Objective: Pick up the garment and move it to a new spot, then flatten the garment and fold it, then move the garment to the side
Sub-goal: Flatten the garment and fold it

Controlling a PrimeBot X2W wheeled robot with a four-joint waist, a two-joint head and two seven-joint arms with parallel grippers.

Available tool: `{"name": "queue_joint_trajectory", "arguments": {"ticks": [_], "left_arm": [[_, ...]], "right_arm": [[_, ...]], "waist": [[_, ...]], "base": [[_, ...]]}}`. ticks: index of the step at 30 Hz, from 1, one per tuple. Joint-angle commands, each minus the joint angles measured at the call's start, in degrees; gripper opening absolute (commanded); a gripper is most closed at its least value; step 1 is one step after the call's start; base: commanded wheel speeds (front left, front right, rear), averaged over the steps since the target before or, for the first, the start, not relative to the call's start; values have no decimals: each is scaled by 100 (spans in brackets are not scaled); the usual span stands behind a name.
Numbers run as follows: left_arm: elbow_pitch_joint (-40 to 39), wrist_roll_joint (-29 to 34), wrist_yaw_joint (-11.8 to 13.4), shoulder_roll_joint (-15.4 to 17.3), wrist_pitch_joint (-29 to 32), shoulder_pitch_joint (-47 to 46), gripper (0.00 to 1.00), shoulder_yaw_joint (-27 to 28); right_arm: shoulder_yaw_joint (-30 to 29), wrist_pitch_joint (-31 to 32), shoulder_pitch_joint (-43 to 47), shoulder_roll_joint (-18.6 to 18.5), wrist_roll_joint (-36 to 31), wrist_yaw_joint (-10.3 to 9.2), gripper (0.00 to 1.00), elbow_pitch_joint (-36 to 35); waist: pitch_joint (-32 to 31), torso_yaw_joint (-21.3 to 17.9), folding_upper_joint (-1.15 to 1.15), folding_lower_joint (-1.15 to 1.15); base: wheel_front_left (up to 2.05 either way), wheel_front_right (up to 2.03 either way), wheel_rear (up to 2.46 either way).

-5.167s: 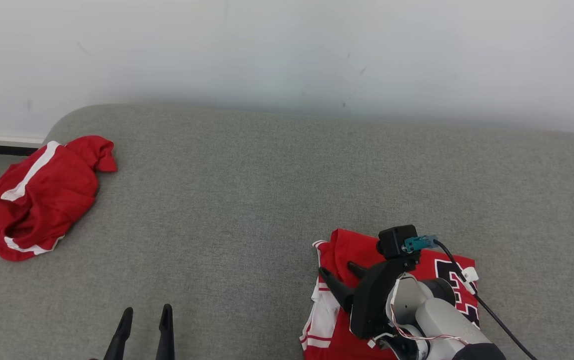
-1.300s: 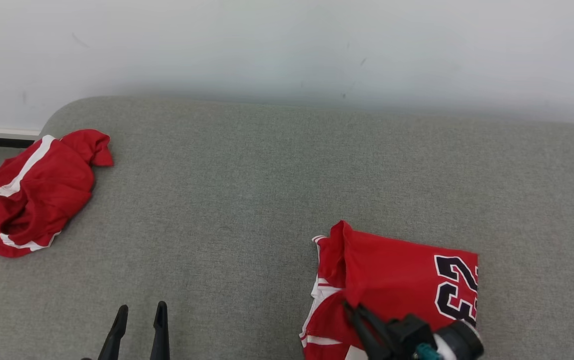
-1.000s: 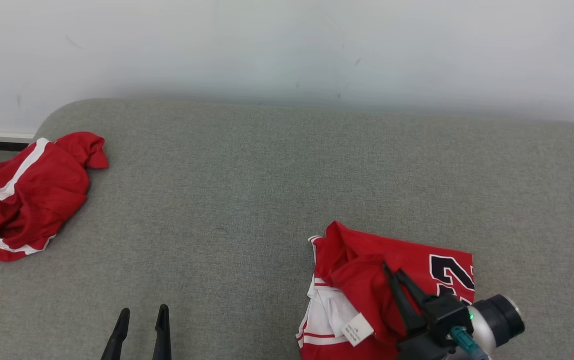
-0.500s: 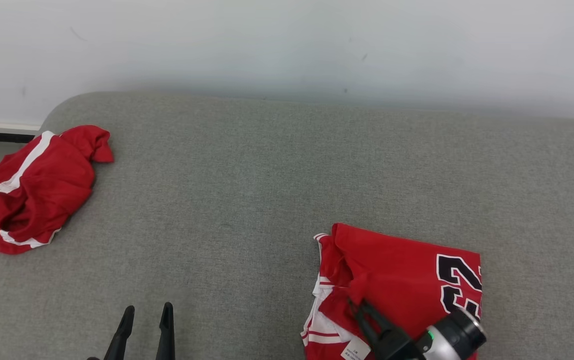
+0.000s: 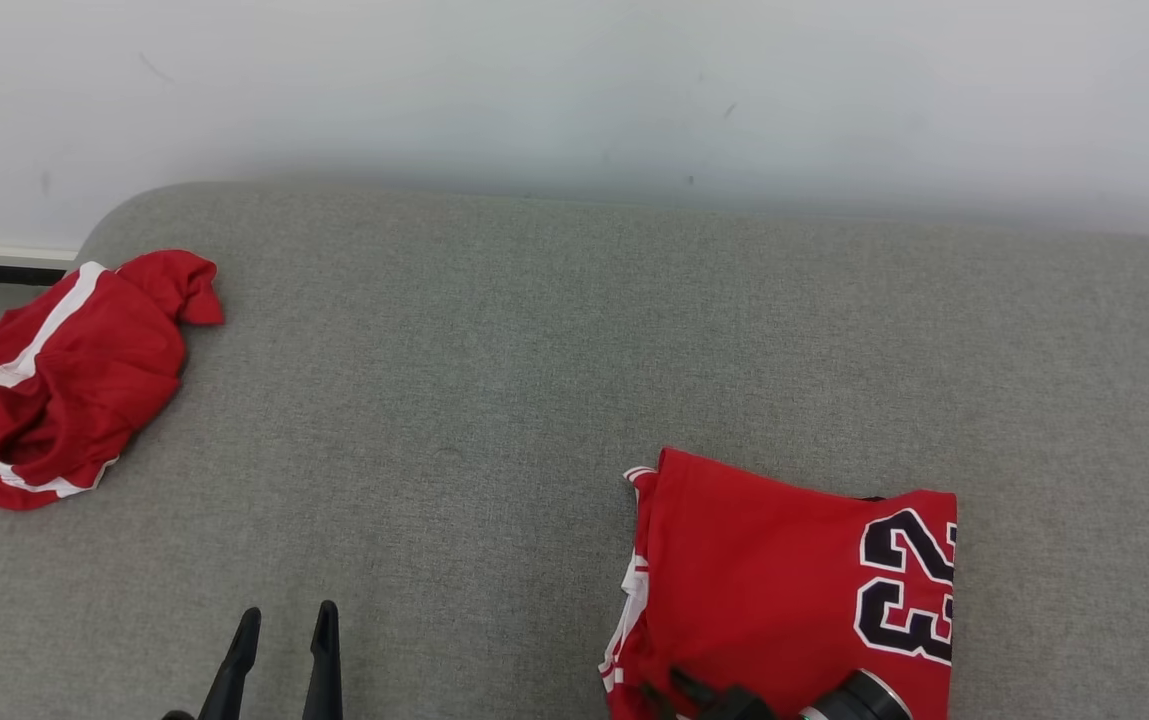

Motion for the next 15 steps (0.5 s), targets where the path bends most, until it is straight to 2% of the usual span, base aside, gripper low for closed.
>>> {"name": "queue_joint_trajectory", "arguments": {"ticks": [1, 12, 15], "left_arm": [[23, -35, -5, 0, -2, -76, 100, 15], [51, -15, -16, 0, -2, -12, 100, 66], [38, 14, -14, 0, -2, 75, 100, 114]], "right_arm": [[87, 35, -48, -43, 125, -14, 100, -26], [798, 53, -253, -206, 876, -14, 100, -267], [741, -59, -242, -235, 1147, -14, 100, -480]], "waist": [[-4, -1, 0, -1], [-89, -26, 0, -1], [-187, -72, 0, -1]], "base": [[0, 0, 0], [0, 0, 0], [0, 0, 0]]}}
